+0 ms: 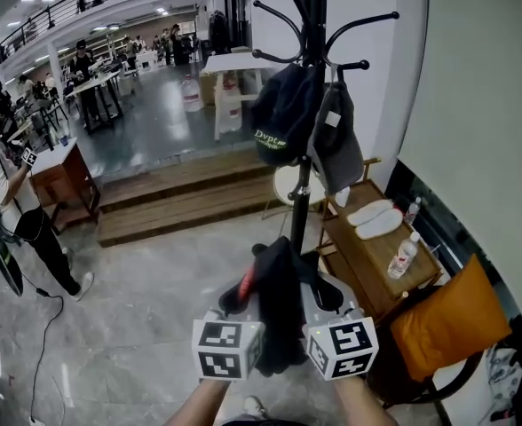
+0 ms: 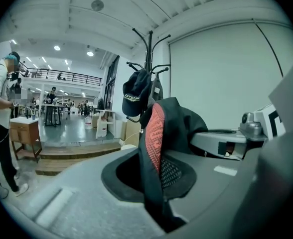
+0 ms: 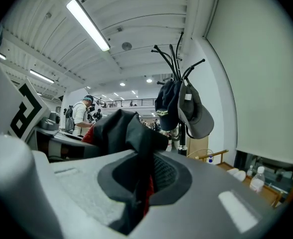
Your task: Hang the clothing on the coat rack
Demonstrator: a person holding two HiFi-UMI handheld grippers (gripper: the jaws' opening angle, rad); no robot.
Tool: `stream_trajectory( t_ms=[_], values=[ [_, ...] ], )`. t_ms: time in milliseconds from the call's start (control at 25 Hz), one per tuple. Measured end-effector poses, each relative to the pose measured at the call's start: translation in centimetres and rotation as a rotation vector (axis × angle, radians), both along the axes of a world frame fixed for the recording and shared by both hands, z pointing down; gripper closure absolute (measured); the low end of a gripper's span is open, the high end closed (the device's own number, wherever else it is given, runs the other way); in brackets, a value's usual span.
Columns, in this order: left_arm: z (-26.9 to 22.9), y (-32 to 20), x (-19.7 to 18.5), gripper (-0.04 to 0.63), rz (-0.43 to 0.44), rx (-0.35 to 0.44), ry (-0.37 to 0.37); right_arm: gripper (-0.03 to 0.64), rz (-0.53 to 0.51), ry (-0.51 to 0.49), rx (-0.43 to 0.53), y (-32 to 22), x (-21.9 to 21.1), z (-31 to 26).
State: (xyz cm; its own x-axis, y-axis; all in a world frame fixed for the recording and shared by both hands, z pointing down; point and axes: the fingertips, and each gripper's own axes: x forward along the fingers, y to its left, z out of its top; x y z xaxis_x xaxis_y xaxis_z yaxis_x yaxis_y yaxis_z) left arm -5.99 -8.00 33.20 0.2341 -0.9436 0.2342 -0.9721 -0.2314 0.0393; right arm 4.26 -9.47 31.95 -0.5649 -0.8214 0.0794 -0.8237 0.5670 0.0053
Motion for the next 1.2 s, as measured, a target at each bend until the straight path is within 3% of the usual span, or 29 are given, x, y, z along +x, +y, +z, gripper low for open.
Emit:
stream_trajectory(
  t_ms=[600,1200],
  values=[
    [0.4,-5.2,-1.3,0.564,0.162,-0.002,0.023,0.597,0.167,0.018,-0.001,-3.5,-0.9,0.2],
    [0.1,-8.7,-1.4,0.565,0.183,0.019,0.017,0.597,0.195,0.019,0.023,-6.5,-0.9,-0.2]
  ],
)
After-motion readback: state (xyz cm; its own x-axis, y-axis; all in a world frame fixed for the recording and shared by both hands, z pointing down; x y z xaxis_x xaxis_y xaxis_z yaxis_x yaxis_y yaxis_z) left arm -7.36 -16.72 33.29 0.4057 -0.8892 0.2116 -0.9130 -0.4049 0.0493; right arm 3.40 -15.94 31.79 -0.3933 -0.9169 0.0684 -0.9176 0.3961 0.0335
